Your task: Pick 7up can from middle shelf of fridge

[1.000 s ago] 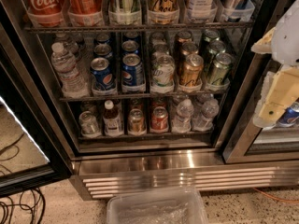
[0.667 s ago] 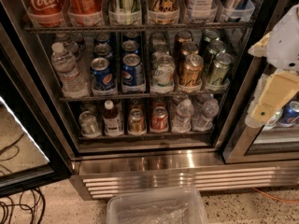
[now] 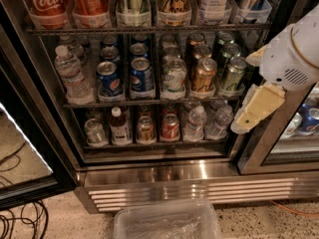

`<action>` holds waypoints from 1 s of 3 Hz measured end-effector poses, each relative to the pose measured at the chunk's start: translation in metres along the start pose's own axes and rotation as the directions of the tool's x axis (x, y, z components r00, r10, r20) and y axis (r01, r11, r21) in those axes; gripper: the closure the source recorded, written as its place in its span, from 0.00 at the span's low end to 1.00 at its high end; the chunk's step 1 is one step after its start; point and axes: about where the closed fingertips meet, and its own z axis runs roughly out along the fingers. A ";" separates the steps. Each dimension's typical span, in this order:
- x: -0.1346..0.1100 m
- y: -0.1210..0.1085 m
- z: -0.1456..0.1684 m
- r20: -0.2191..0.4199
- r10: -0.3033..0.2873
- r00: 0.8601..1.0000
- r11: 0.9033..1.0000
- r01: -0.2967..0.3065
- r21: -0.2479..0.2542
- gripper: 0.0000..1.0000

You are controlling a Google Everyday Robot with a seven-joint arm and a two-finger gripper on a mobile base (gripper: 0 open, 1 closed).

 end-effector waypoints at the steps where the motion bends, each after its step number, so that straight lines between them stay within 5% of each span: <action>1: 0.000 0.000 0.000 0.000 0.000 1.000 1.000 0.000 0.000 0.00; 3: -0.059 -0.005 0.012 0.185 0.088 0.979 0.988 -0.109 0.105 0.00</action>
Offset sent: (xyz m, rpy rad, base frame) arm 0.0375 0.0598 0.0157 0.2692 -0.1487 -0.0631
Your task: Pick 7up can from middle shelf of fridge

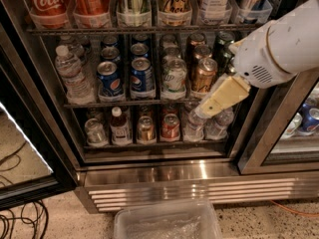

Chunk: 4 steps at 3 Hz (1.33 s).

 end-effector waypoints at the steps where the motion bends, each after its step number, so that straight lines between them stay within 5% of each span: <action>1: -0.012 -0.014 -0.001 0.043 0.005 0.999 0.998 -0.008 0.058 0.00; 3: -0.013 -0.007 0.011 0.066 0.031 0.997 0.999 -0.033 0.035 0.00; 4: -0.015 0.012 0.047 0.128 0.097 0.987 0.995 -0.095 -0.024 0.00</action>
Offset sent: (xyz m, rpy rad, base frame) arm 0.0140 0.0018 0.0115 0.0249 -0.0626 -0.0275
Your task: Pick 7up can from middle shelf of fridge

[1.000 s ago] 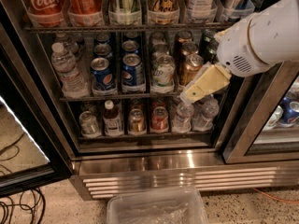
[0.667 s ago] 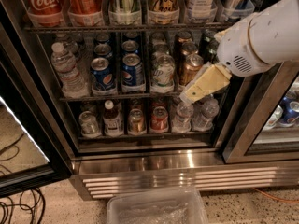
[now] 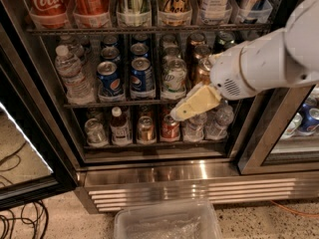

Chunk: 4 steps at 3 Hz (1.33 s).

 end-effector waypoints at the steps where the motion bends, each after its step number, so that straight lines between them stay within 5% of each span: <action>1: 0.001 0.015 0.033 0.080 0.095 0.992 0.995 -0.095 -0.003 0.00; 2: 0.001 0.023 0.054 0.128 0.183 0.975 0.982 -0.186 0.011 0.00; 4: 0.002 0.024 0.066 0.158 0.191 0.969 0.980 -0.196 0.016 0.00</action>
Offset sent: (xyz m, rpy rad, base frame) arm 0.0155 0.0537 -0.0680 0.3020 0.0548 -0.1946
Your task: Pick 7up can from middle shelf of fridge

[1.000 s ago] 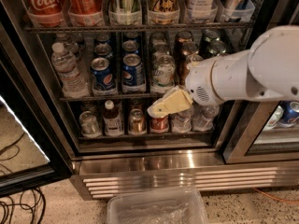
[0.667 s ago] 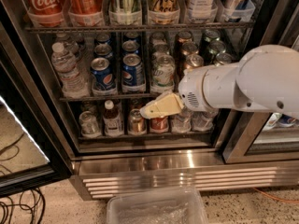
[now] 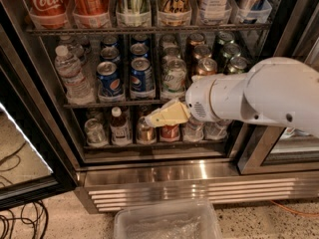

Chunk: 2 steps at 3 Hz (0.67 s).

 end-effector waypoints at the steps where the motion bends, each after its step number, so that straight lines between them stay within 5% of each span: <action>1: 0.007 0.002 0.014 0.063 0.032 0.998 0.999 -0.035 0.040 0.00; 2: 0.004 0.002 0.027 0.147 0.046 0.988 0.992 -0.063 0.109 0.00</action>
Offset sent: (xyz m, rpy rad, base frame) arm 0.0282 0.0169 -0.0235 0.1792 -0.2554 -0.2296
